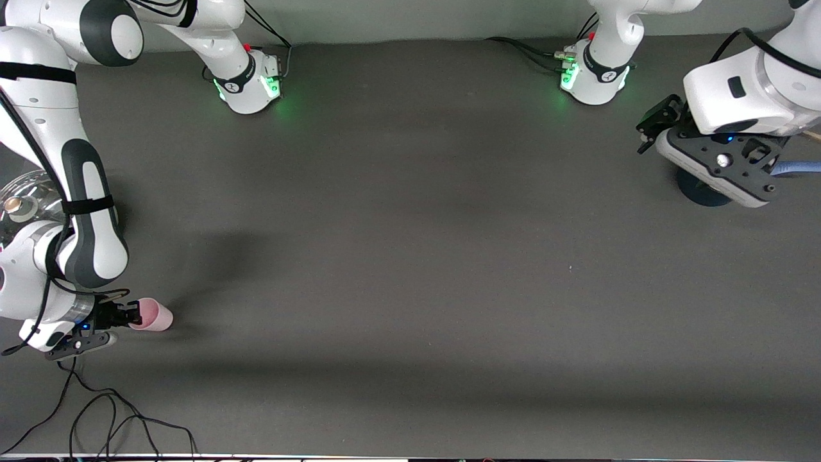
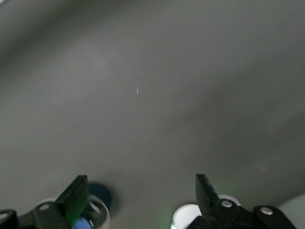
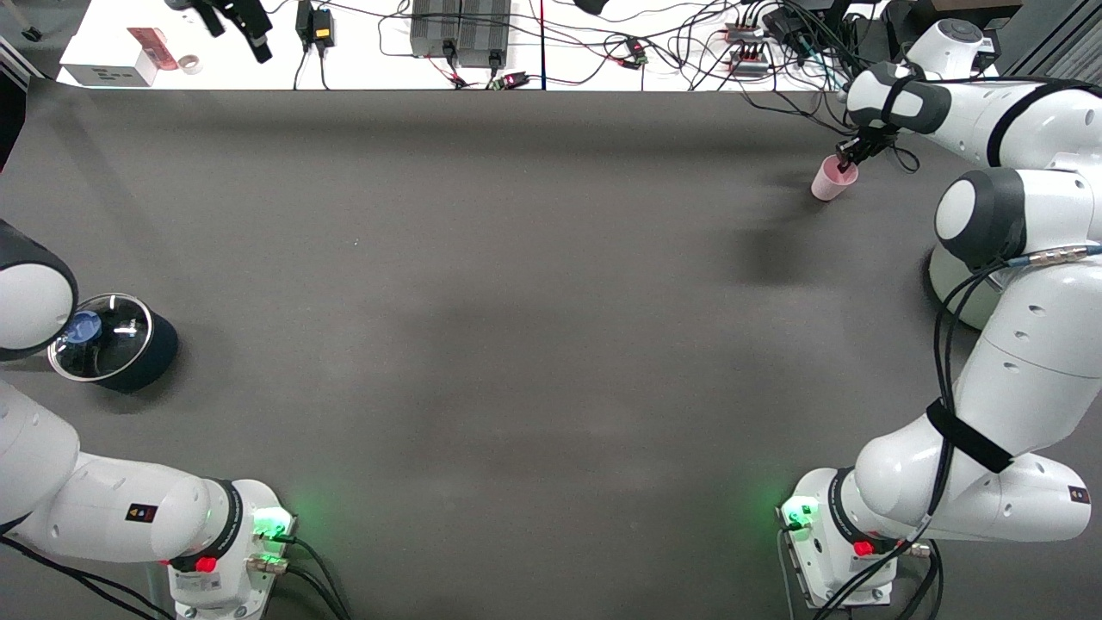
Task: Transfer pink cup from left to right arm
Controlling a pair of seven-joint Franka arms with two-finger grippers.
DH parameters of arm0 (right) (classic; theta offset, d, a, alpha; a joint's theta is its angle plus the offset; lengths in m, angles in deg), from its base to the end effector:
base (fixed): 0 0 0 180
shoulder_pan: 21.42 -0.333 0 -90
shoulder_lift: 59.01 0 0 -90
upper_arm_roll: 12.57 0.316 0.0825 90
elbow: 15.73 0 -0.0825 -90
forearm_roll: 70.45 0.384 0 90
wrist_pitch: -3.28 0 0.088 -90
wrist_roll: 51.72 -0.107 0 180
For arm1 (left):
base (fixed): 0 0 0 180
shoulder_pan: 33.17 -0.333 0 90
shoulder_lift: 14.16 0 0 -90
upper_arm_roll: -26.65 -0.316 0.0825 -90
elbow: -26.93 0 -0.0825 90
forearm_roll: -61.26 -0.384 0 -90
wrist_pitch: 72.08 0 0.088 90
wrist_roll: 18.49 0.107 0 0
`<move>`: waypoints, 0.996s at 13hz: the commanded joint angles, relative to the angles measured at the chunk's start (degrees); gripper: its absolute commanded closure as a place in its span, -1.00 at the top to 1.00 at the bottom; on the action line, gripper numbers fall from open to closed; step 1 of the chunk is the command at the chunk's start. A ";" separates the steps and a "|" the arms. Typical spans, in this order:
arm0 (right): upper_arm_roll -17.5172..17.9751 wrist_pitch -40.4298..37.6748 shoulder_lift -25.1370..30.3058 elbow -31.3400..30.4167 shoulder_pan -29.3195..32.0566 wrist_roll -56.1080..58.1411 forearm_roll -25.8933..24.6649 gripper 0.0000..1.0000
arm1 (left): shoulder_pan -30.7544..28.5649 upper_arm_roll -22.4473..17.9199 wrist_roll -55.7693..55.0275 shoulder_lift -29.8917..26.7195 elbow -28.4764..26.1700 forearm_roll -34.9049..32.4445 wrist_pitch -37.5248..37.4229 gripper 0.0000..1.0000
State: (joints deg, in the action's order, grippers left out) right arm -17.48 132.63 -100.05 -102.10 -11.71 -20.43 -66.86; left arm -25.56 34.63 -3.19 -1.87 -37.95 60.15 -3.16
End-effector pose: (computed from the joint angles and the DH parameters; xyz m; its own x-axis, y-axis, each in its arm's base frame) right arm 0.6963 -0.1694 0.2468 0.9622 0.2709 0.0282 0.2703 -0.9625 0.0246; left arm 0.5577 -0.1407 0.6723 0.8522 -0.5058 -0.1337 -0.5043 -0.8622 0.0477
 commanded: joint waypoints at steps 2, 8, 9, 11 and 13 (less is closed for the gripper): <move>0.24 -9.79 5.17 2.08 -0.13 0.79 1.16 1.00 | 0.21 0.11 -14.13 -4.28 -10.94 -2.58 -1.16 1.00; -0.37 -29.47 20.45 1.65 -3.10 -3.22 -3.05 1.00 | -1.64 -0.06 -15.11 -13.34 -31.70 -3.99 11.05 1.00; -0.37 -32.99 23.18 1.38 -4.16 -6.56 -3.23 1.00 | -2.68 0.02 -17.03 -13.17 -31.89 -3.99 11.33 1.00; -0.37 -38.27 28.89 -0.36 -7.50 -13.06 -4.81 1.00 | -4.54 0.20 -18.11 -12.90 -31.55 -3.99 11.24 1.00; -0.37 -39.00 36.44 -6.58 -10.48 -18.52 -4.90 1.00 | -4.10 0.46 -18.11 -12.99 -31.19 -4.07 10.89 1.00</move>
State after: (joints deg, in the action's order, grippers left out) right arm -17.40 93.23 -71.97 -100.06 -19.29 -33.66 -70.13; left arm -29.63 34.37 -19.78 -12.71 -67.35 56.92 6.93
